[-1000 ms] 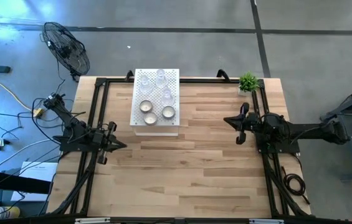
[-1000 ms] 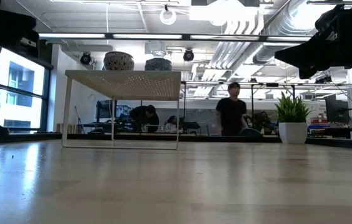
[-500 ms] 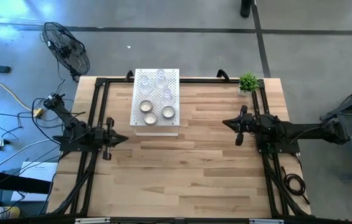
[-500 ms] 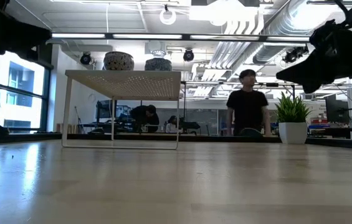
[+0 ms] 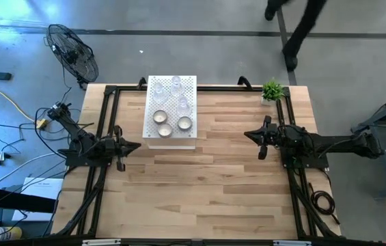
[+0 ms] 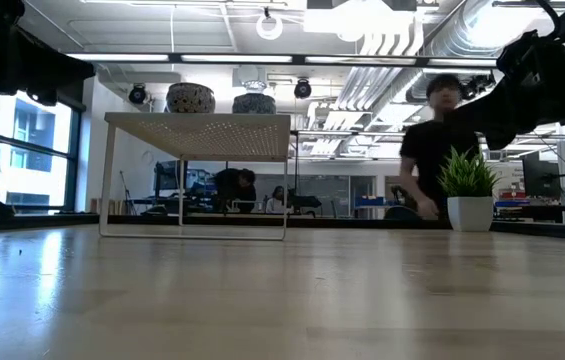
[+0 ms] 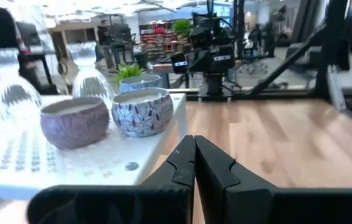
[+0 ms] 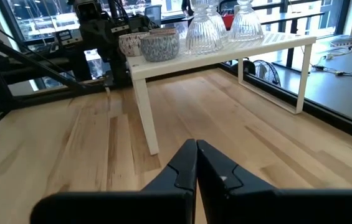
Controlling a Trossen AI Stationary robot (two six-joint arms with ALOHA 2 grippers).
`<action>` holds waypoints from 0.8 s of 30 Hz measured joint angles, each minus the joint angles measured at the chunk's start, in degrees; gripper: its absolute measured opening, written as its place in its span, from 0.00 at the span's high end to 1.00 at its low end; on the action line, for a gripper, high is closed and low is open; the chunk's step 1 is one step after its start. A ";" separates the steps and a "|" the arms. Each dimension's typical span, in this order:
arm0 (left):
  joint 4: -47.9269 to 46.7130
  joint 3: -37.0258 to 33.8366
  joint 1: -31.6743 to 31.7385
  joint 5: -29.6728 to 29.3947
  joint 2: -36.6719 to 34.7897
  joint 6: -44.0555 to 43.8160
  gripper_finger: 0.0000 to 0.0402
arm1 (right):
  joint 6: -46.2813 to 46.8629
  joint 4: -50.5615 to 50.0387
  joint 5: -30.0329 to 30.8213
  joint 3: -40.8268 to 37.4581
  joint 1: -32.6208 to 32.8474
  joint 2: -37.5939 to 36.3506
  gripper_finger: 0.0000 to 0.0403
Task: Pick & Place candle stick holders
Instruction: Return to Home Position
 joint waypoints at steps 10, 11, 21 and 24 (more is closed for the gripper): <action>0.24 0.00 -0.04 2.83 0.00 -9.10 1.00 | 0.01 -0.07 0.00 -0.02 0.00 0.00 0.98; 0.24 0.00 -0.04 2.82 0.00 -9.10 1.00 | 0.01 -0.08 0.00 -0.02 0.00 0.00 0.98; 0.26 0.00 -0.04 2.82 0.00 -9.12 1.00 | -0.01 -0.07 0.00 -0.02 0.00 0.00 0.98; 0.26 0.00 -0.04 2.84 0.00 -9.12 1.00 | -0.01 -0.08 0.00 -0.02 0.00 0.00 0.98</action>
